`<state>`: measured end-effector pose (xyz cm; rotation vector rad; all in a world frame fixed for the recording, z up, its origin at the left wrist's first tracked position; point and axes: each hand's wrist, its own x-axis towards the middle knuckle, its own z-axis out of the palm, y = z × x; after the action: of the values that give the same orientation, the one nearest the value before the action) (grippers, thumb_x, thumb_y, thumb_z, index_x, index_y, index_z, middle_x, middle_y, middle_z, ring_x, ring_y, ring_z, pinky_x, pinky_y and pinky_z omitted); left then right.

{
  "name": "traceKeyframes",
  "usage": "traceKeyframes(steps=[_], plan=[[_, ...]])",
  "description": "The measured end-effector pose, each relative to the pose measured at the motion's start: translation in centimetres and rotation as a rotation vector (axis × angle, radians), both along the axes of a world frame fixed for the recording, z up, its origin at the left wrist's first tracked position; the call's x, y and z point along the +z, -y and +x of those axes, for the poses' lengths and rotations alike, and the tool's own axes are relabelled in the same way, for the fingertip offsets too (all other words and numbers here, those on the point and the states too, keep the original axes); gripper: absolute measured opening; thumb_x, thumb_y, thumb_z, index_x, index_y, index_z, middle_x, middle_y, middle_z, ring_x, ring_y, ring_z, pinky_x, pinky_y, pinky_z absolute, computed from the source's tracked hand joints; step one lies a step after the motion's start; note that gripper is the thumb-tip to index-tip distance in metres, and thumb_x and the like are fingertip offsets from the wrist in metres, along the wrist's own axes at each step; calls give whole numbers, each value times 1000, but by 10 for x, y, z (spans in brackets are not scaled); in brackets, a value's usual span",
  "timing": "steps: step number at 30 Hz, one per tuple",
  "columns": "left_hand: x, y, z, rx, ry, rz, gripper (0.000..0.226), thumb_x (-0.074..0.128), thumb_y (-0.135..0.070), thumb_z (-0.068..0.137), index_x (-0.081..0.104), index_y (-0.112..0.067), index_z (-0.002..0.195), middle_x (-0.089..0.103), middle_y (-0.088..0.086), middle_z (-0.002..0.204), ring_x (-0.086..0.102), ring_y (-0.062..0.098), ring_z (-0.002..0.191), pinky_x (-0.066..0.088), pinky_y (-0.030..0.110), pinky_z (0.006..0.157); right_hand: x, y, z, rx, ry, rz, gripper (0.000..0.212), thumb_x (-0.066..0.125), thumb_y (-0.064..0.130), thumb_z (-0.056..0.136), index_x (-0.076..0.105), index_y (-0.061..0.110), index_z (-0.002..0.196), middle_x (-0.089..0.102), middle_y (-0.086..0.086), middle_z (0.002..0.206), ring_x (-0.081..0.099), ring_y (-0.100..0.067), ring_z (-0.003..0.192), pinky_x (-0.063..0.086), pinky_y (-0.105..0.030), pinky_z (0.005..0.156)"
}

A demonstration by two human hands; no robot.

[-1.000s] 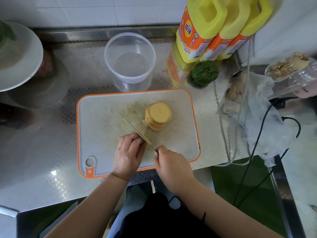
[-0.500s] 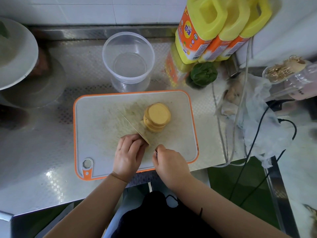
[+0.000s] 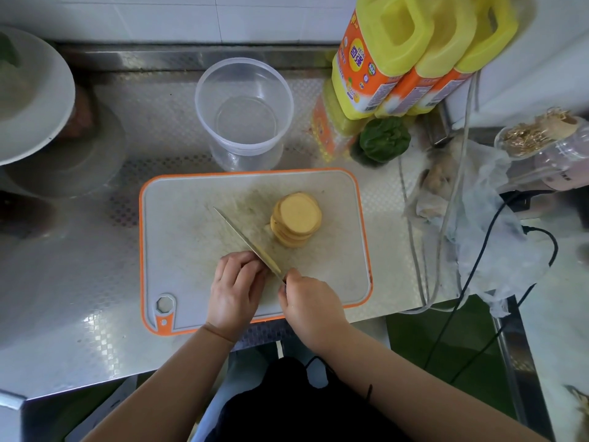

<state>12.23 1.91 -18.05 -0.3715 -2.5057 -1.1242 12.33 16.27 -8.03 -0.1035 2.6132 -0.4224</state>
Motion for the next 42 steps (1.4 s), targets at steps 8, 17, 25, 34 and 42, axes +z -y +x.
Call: traceKeyframes(steps=[8, 17, 25, 34, 42], plan=[[5, -2, -3, -19, -19, -30, 3, 56, -13, 99, 58, -13, 101, 62, 11, 99, 55, 29, 86, 40, 23, 88, -25, 3, -11, -65, 109, 52, 18, 43, 18, 99, 53, 9, 110, 65, -11, 100, 62, -31, 95, 33, -29, 65], [5, 4, -1, -24, -33, -121, 25, 50, -18, 104, 58, -19, 127, 53, 5, 102, 52, 26, 85, 45, 30, 81, -10, -2, -16, 37, 210, 50, 38, 37, 43, 101, 51, 10, 111, 64, -8, 98, 63, -26, 90, 38, -30, 68], [6, -1, -1, 4, -39, -127, 24, 50, -16, 104, 59, -16, 125, 51, 6, 101, 51, 27, 83, 44, 31, 81, -11, -22, -42, -38, 125, -144, 29, 49, 34, 97, 58, 19, 120, 65, -2, 106, 61, -23, 98, 51, -39, 82], [6, -1, 0, 8, -28, -117, 25, 51, -17, 103, 59, -17, 127, 52, 5, 101, 49, 26, 84, 45, 30, 80, -25, -17, -35, -136, -113, -211, 20, 51, 30, 94, 64, 15, 97, 66, -2, 81, 61, -24, 73, 50, -38, 64], [8, -2, 0, 13, -20, -119, 27, 53, -14, 100, 59, -17, 127, 52, 5, 102, 49, 25, 85, 46, 31, 78, 14, -36, -70, -665, 1, -530, 10, 55, 24, 86, 57, 23, 77, 61, 6, 67, 62, -16, 57, 53, -35, 62]])
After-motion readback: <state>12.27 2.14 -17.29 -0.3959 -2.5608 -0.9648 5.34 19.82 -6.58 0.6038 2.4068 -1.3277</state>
